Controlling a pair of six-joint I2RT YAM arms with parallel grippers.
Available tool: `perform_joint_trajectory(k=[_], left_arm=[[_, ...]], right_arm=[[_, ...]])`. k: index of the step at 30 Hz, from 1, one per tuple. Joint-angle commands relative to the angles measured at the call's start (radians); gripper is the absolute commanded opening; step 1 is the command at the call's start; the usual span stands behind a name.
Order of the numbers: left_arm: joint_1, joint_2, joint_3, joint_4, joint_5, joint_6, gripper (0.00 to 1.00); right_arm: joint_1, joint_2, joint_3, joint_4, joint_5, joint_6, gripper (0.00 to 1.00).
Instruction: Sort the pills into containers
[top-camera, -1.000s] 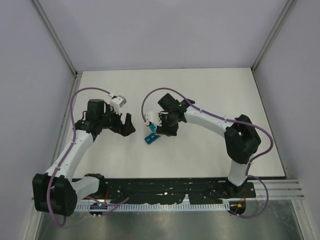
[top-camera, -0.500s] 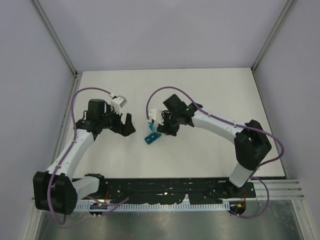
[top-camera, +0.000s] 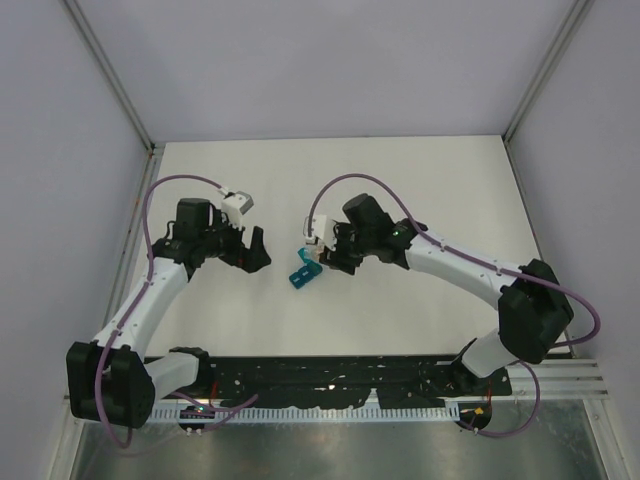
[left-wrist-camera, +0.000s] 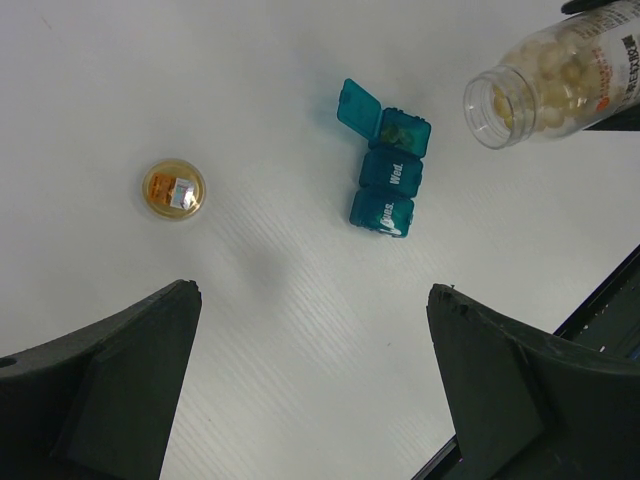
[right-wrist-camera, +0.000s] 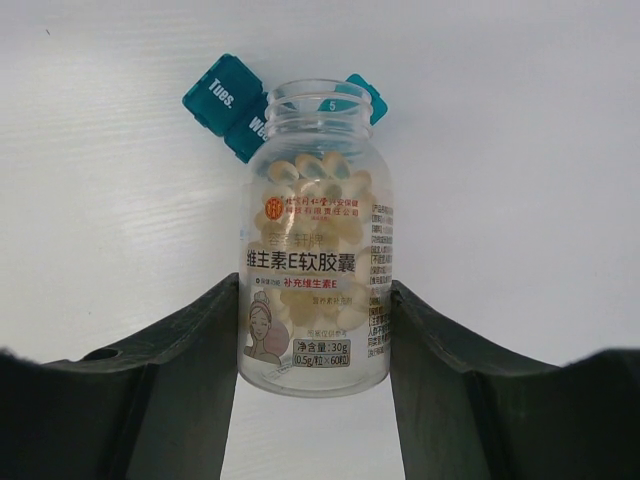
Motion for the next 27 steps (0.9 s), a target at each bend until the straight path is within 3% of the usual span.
perform_joint_trajectory(k=[1,10,20,27], left_arm=[[0.009,0.001,0.006,0.022,0.019,0.014,1.0],[0.009,-0.009,0.015,0.017,0.105,0.049,0.99],[0.009,-0.023,0.095,-0.035,0.258,0.106,0.99],[0.007,-0.052,0.185,-0.044,0.404,0.056,1.0]], right_arm=[[-0.003,-0.109,-0.044,0.135,-0.04,0.058,0.06],[-0.005,-0.279,-0.145,0.301,-0.091,0.157,0.05],[-0.052,-0.357,-0.03,0.272,-0.174,0.258,0.06],[-0.128,-0.393,0.062,0.276,-0.322,0.382,0.06]])
